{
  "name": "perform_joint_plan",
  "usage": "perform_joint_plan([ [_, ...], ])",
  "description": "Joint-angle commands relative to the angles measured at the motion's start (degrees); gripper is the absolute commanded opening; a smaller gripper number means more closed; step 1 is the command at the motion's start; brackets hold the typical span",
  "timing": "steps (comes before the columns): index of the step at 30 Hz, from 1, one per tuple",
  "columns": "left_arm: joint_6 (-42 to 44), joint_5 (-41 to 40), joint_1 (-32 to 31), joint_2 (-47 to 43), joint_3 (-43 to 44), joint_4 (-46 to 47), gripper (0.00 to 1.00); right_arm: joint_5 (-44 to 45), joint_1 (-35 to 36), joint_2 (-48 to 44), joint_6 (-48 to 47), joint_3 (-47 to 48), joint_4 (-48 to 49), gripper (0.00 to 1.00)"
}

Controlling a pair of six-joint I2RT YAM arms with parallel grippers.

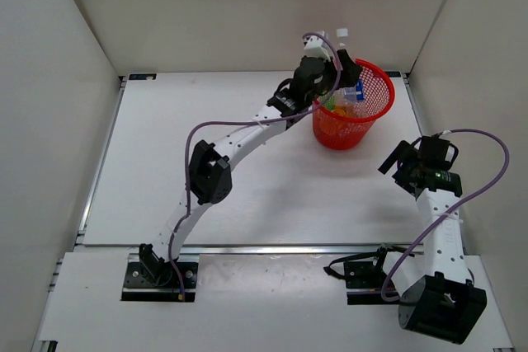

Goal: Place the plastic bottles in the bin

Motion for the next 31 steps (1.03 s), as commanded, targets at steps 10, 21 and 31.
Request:
perform_joint_plan([
  [10,4.82,0.18,-2.21,-18.61,-7.32,-5.13,0.99,3.32,2.35,-0.12,-4.30,6.10,-1.05,0.99],
  [21,0.62,-5.61,10.14,-67.11,-72.13,-31.06,0.98,-0.56,0.24,-1.62,-5.45,5.92,-1.14,0.99],
  [31,-3.27,-6.83,28.20,-103.18,-92.94,-44.26,0.98,-3.20,-1.61,-2.59,-5.80,2.84,-1.14,1.00],
])
